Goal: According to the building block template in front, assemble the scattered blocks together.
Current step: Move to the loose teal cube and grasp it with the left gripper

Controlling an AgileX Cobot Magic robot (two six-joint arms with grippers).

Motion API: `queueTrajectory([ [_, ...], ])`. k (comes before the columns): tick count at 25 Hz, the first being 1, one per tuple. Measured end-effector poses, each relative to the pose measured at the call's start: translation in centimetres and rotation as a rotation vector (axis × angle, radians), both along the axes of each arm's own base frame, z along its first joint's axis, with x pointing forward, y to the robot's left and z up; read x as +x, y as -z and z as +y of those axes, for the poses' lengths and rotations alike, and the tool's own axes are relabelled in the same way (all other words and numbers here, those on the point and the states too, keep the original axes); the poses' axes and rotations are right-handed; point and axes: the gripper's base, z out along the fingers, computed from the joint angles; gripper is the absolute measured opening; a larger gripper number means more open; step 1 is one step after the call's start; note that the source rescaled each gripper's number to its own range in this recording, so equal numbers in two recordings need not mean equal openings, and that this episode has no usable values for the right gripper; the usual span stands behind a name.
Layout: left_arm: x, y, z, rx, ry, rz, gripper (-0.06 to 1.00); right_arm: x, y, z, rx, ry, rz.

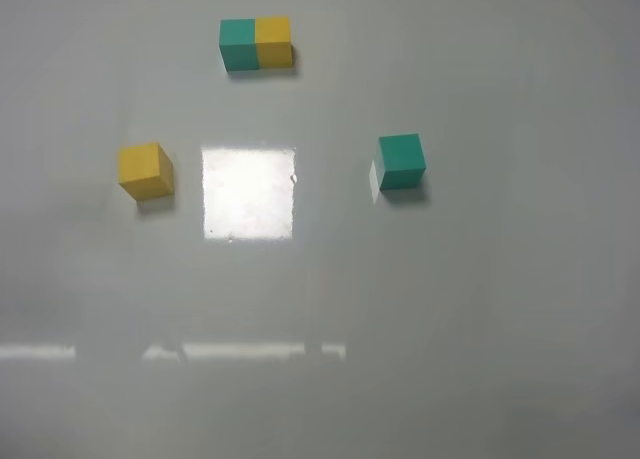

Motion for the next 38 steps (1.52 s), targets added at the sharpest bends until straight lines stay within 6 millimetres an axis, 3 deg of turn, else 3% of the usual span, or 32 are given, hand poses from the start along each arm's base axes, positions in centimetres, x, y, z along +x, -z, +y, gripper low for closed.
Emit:
queueTrajectory([
  [5, 3.0, -1.1, -3.6, 0.128, 0.211, 0.058, 0.66, 0.0, 0.0, 0.0, 0.000, 0.000, 0.000],
  [13, 7.8, -4.4, -12.5, 0.201, 0.439, 0.044, 0.62, 0.0, 0.0, 0.0, 0.000, 0.000, 0.000],
  [18, 9.5, -5.5, -18.3, 0.263, 0.562, -0.018, 0.61, 0.0, 0.0, 0.0, 0.000, 0.000, 0.000],
  [24, 10.3, -5.5, -24.7, 0.284, 0.688, -0.054, 0.61, 0.0, 0.0, 0.0, 0.000, 0.000, 0.000],
  [30, 11.5, -5.0, -27.6, 0.275, 0.705, -0.060, 0.61, 0.0, 0.0, 0.0, 0.000, 0.000, 0.000],
  [38, 13.2, -3.2, -29.9, 0.270, 0.720, -0.084, 0.61, 0.0, 0.0, 0.0, 0.000, 0.000, 0.000],
])
